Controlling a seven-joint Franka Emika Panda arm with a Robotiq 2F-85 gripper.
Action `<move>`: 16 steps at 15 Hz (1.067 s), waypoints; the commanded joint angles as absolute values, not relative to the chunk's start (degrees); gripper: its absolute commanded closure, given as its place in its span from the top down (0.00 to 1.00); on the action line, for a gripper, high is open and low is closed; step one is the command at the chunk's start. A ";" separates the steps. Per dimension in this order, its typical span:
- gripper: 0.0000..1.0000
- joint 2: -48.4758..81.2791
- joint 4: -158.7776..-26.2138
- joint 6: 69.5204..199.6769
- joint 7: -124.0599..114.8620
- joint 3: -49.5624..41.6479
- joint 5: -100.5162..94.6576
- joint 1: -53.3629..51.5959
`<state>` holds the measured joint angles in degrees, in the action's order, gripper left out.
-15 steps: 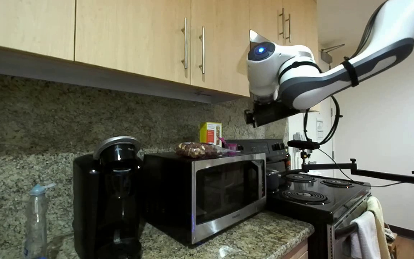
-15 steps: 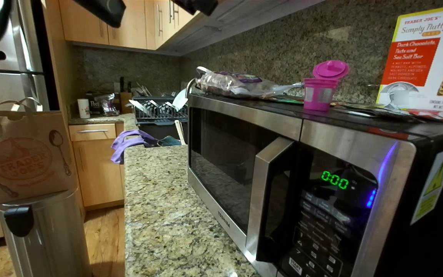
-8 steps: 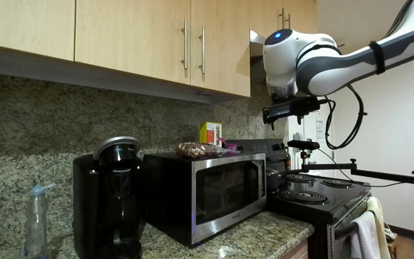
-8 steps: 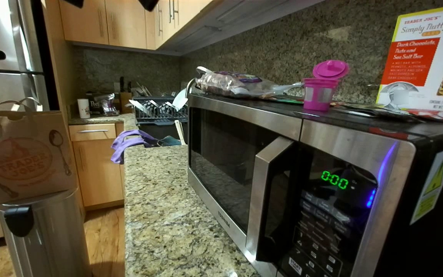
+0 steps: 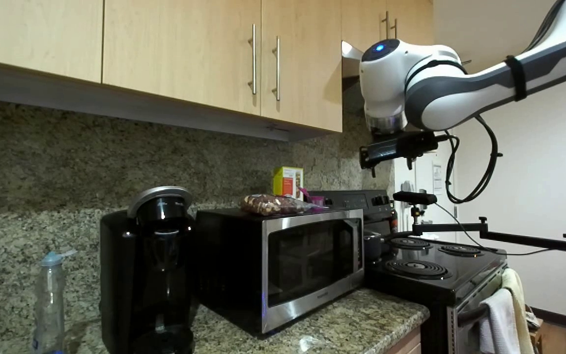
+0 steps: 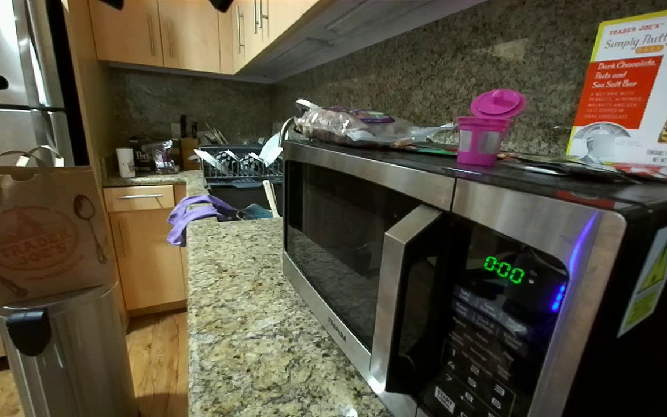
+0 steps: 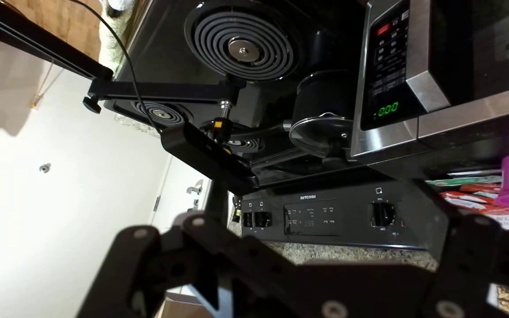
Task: Put the pink object on the microwave
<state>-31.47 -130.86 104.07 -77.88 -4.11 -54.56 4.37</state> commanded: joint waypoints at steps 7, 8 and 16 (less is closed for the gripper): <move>1.00 -28.00 -133.41 118.77 -84.66 -3.02 -51.12 3.00; 1.00 -26.78 -133.65 121.21 -84.81 -2.73 -50.68 2.78; 1.00 -19.51 -134.53 126.67 -83.32 1.34 -42.64 2.09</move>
<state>-21.11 -134.93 125.11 -76.95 -1.38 -44.41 0.05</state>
